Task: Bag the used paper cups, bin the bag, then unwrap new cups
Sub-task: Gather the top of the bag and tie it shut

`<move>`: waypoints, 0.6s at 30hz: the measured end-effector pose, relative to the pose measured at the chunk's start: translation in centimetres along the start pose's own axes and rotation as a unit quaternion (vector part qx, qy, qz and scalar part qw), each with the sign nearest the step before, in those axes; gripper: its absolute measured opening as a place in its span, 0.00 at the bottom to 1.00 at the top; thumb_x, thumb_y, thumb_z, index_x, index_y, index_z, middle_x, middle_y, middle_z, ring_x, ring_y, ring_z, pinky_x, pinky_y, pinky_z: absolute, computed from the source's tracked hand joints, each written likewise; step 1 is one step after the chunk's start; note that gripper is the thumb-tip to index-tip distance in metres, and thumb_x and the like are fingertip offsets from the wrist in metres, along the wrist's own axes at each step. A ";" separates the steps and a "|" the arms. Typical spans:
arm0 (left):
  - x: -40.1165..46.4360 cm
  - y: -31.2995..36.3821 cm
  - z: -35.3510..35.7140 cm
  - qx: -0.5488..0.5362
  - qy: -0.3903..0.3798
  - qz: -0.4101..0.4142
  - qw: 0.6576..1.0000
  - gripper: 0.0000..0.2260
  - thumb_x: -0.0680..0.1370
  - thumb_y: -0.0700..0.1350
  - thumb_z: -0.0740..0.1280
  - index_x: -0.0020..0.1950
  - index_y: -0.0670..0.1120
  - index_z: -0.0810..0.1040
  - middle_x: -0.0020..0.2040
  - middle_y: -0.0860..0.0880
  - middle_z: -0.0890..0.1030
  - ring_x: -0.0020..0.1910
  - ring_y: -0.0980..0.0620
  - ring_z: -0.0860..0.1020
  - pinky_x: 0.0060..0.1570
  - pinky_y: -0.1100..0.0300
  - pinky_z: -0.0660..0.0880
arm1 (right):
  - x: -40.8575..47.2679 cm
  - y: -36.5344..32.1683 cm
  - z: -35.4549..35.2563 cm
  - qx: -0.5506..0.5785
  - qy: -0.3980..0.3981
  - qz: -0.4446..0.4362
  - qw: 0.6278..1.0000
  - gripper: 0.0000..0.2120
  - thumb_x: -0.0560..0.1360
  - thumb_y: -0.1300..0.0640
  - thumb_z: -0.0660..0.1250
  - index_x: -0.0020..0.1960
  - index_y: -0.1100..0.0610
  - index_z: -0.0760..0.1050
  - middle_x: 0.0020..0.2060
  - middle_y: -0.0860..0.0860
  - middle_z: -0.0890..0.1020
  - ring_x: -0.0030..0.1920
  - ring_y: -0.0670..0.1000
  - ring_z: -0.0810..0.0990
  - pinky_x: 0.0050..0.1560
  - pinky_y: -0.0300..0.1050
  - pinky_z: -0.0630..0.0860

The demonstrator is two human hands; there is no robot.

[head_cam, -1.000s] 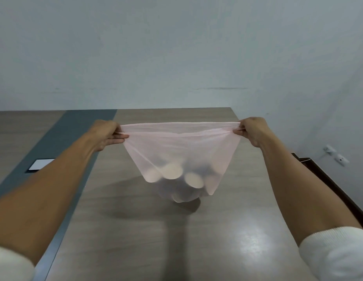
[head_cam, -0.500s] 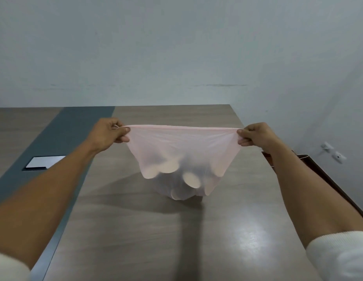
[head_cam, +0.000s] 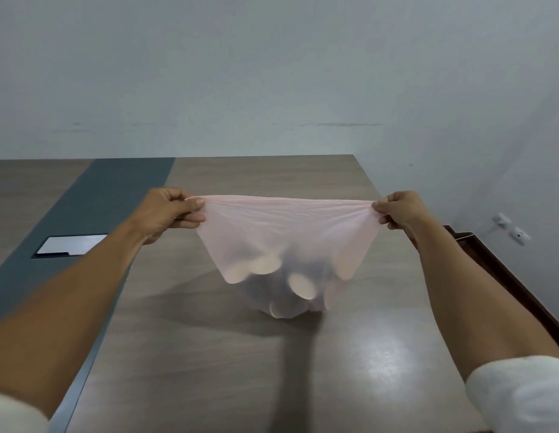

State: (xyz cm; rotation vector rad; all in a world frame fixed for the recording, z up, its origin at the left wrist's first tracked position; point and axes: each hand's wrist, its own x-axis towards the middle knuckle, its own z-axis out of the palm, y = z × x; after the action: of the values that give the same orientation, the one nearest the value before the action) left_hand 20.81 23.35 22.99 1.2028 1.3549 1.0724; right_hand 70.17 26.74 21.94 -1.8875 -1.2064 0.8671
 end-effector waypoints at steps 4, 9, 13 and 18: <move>0.1 -0.2 0.4 0.004 -0.001 -0.005 1.000 0.11 0.79 0.39 0.74 0.58 0.34 0.82 0.46 0.37 0.86 0.36 0.51 0.88 0.38 0.58 0.86 | 0.2 -0.4 1.9 -0.160 0.111 0.031 0.980 0.05 0.70 0.62 0.63 0.41 0.61 0.77 0.44 0.61 0.83 0.43 0.61 0.82 0.42 0.49 0.76; 0.0 0.3 1.1 0.017 -0.007 0.002 1.000 0.12 0.78 0.40 0.75 0.57 0.35 0.82 0.44 0.40 0.87 0.37 0.49 0.88 0.38 0.56 0.86 | -3.6 -2.7 8.5 -0.164 0.120 -0.337 0.919 0.23 0.74 0.50 0.67 0.68 0.55 0.75 0.65 0.55 0.79 0.67 0.58 0.75 0.70 0.56 0.67; 0.1 0.7 0.8 0.039 -0.002 0.011 0.999 0.11 0.79 0.43 0.75 0.55 0.36 0.83 0.47 0.40 0.87 0.39 0.47 0.89 0.39 0.55 0.86 | -4.9 -2.7 13.7 -0.292 -0.077 -0.340 0.891 0.30 0.76 0.40 0.66 0.74 0.49 0.64 0.67 0.53 0.78 0.68 0.55 0.75 0.72 0.55 0.61; 0.0 0.1 -1.0 0.058 0.029 0.024 0.998 0.14 0.81 0.47 0.73 0.54 0.34 0.82 0.43 0.41 0.86 0.41 0.44 0.89 0.37 0.57 0.86 | -5.1 -2.0 14.0 -0.261 -0.069 -0.391 0.880 0.21 0.81 0.37 0.59 0.66 0.51 0.69 0.61 0.51 0.79 0.59 0.54 0.77 0.65 0.56 0.68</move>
State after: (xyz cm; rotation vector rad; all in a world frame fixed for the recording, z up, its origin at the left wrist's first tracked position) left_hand 19.86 23.38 23.20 1.3023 1.4564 1.0820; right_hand 55.94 25.56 17.23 -1.4691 -2.2368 0.2306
